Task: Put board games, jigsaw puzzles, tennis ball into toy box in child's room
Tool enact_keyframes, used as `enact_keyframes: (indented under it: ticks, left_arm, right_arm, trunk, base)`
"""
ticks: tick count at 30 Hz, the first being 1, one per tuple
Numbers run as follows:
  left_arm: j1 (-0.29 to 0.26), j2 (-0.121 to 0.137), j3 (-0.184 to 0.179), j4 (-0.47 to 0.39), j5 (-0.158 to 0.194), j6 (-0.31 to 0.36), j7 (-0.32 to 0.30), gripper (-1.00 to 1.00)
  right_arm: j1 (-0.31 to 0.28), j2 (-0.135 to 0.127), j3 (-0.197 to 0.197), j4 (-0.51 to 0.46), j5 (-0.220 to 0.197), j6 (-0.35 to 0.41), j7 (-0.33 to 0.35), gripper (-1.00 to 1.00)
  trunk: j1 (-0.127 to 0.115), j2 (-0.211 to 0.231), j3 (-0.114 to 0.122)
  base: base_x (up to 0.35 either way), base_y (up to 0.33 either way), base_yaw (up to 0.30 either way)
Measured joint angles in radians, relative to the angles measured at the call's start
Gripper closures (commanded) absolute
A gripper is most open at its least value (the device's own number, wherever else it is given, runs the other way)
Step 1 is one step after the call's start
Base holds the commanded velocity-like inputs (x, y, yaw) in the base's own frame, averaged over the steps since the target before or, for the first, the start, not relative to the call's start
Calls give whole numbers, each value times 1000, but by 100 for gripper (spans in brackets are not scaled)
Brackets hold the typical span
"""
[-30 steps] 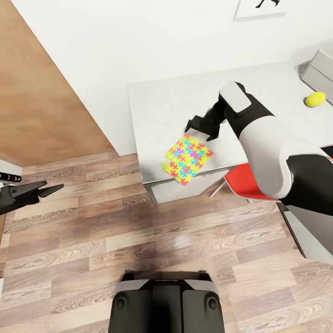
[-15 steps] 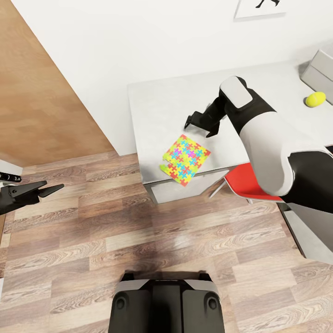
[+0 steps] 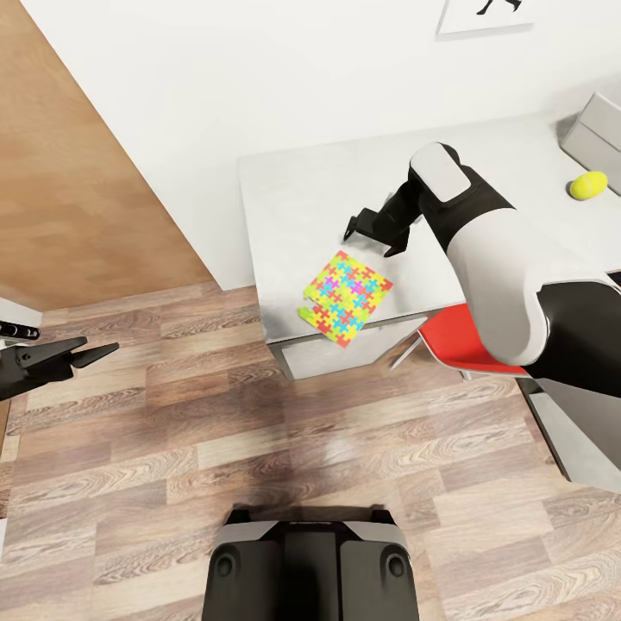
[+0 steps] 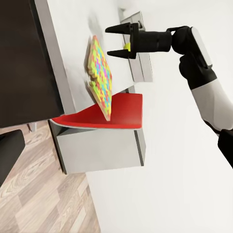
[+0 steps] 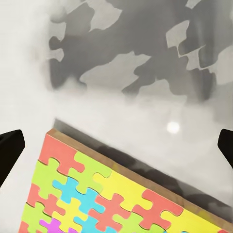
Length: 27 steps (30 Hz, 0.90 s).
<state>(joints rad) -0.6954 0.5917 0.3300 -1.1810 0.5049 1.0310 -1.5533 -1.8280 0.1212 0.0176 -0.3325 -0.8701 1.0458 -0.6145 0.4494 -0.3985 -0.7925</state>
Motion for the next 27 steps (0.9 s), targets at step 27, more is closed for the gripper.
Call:
enact_keyframes:
  ticks: [27]
  left_arm:
    - [2, 0, 2, 1, 1, 0, -1, -100]
  right_arm:
    - [-27, 40, 0, 92, 0, 0, 1, -100]
  trunk:
    - [0, 0, 0]
  base:
    - [0, 0, 0]
